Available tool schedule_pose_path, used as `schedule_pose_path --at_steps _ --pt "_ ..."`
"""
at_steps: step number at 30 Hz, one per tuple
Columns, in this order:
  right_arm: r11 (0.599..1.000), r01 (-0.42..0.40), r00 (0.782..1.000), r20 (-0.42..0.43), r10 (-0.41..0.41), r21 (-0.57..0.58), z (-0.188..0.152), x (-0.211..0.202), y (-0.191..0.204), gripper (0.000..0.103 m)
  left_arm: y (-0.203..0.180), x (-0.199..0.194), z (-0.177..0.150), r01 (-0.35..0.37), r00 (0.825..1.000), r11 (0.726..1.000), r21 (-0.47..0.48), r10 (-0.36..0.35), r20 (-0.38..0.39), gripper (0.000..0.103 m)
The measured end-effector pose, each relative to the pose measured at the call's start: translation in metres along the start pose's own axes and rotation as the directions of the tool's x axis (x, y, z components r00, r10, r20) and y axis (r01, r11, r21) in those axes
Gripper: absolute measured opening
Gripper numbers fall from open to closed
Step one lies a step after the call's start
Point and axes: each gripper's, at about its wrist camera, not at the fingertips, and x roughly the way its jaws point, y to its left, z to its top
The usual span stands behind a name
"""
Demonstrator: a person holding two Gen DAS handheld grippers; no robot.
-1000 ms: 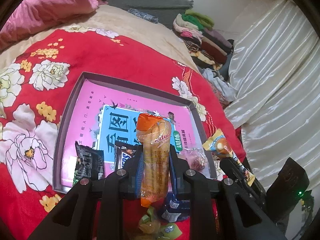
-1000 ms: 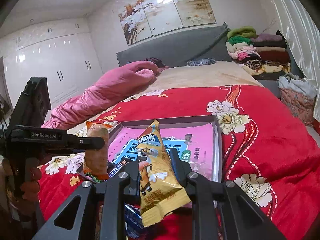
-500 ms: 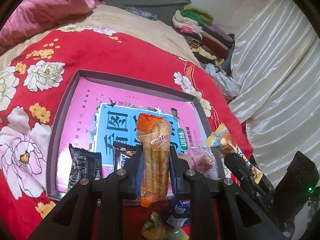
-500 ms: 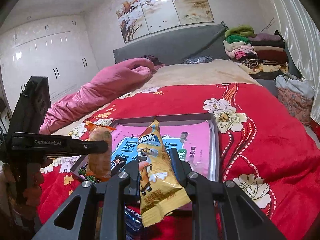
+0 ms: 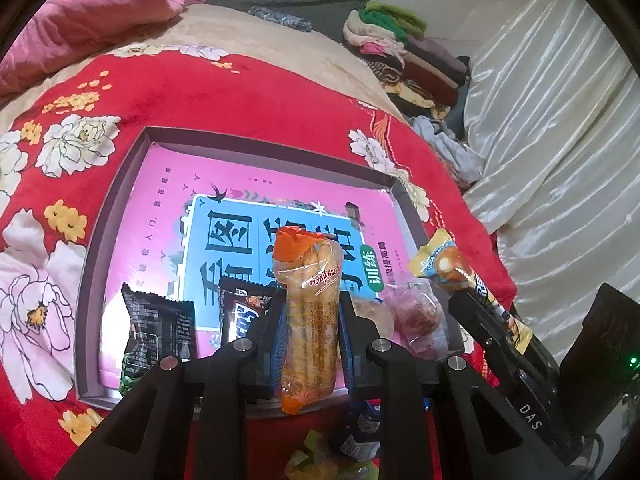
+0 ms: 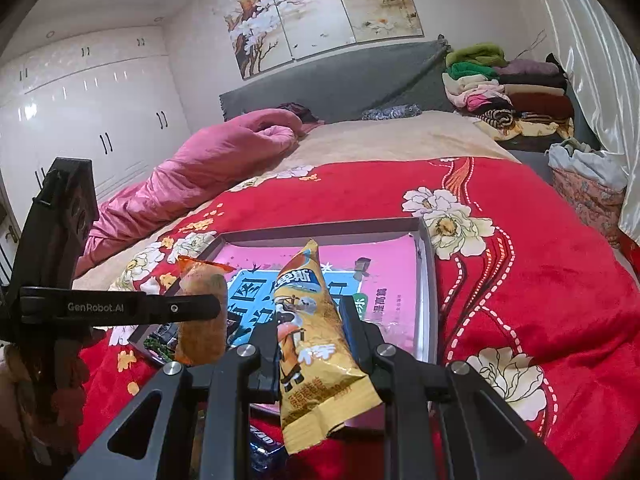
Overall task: Organize snacks
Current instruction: 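Lift the bread stick bag over the tray with the left tool while the right carries the yellow bag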
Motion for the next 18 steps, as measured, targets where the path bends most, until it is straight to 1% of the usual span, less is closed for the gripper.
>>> schedule_pose_path --at_steps 11,18 --pt "1.0 0.011 1.0 -0.021 -0.011 0.019 0.0 0.012 -0.006 0.024 0.002 0.006 -0.004 -0.005 1.0 1.0 0.0 0.005 -0.015 0.023" --pt "0.999 0.005 0.998 -0.057 -0.002 0.046 -0.003 0.024 -0.012 0.025 0.003 0.008 -0.008 -0.002 1.0 1.0 -0.004 0.002 -0.026 0.023"
